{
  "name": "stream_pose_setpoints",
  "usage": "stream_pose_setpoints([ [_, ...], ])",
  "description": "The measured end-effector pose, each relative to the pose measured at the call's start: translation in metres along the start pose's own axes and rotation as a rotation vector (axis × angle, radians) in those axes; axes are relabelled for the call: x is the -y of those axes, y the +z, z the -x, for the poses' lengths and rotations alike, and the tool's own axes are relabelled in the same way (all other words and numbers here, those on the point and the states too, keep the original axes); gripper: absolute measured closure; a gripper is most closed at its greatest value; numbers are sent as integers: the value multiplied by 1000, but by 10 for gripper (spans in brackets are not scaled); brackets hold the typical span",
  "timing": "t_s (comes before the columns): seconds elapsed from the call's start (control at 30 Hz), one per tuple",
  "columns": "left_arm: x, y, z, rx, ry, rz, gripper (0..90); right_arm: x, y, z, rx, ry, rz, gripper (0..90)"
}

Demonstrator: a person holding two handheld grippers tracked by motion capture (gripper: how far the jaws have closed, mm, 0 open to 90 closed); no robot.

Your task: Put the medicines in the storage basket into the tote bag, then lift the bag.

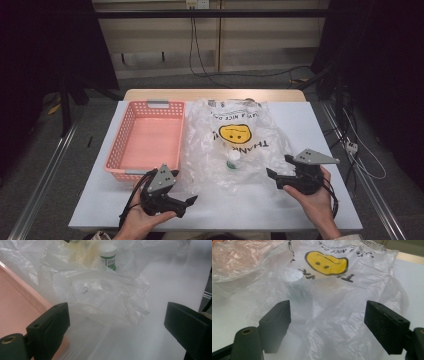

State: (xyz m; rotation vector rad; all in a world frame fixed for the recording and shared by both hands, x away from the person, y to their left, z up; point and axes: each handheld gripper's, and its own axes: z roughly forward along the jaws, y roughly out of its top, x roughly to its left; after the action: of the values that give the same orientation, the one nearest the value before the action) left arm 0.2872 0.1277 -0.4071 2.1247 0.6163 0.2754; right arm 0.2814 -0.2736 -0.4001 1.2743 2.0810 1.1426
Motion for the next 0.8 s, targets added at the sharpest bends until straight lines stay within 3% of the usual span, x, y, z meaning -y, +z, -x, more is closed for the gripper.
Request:
stream_pose_setpoints([
  [0.1, 3, -2, 1, -4, 14, 4, 62, 5, -6, 5, 7, 23, 12, 207],
  [0.4, 10, -5, 1, -27, -12, 26, 77, 25, -20, 12, 17, 63, 1, 154],
  [0.63, 6, -3, 6, -3, 28, 29, 100, 41, -30, 5, -19, 51, -33, 163],
  [0.8, 5, 4, 10, 3, 46, 8, 126, 47, -31, 0, -47, 27, -66, 234],
])
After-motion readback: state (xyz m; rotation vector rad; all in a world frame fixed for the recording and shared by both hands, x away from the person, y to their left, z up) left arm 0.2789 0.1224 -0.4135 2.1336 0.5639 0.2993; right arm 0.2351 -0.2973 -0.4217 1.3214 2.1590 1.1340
